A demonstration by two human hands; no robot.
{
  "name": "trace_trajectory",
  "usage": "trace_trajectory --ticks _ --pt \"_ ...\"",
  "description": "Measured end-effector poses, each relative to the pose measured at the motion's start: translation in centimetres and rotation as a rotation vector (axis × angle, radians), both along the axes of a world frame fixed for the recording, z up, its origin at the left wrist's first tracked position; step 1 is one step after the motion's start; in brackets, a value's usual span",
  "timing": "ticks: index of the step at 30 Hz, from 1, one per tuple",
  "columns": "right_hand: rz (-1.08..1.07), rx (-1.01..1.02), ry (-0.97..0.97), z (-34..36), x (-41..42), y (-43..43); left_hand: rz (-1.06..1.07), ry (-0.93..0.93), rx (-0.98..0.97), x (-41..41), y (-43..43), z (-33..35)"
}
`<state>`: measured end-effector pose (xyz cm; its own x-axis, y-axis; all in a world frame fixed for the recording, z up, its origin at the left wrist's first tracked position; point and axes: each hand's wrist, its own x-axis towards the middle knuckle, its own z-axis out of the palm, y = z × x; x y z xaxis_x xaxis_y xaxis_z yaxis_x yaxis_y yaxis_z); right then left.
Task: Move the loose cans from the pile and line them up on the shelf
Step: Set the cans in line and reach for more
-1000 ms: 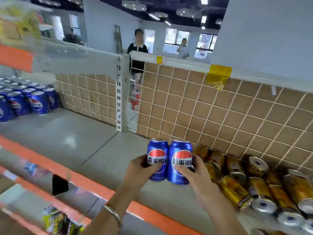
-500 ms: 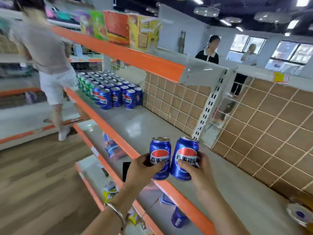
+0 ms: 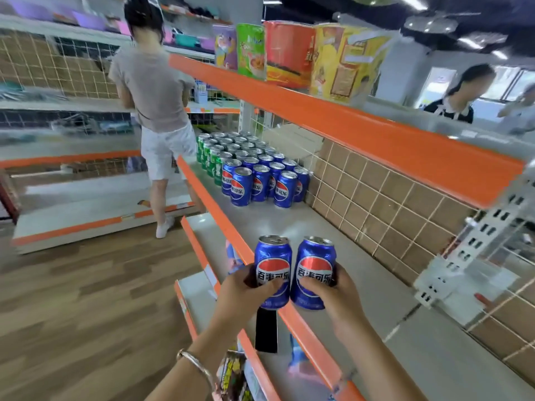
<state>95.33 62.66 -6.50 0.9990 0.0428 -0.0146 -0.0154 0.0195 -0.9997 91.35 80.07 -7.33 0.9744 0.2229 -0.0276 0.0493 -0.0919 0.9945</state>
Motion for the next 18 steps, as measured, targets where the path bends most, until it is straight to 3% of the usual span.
trace_trajectory --ticks 12,18 --pt "0.006 -0.106 -0.012 -1.1 12.2 5.3 0.115 0.027 -0.025 11.4 5.6 -0.9" --pt "-0.057 -0.135 -0.039 -1.8 16.4 7.9 0.026 0.009 -0.037 15.5 7.7 -1.6"
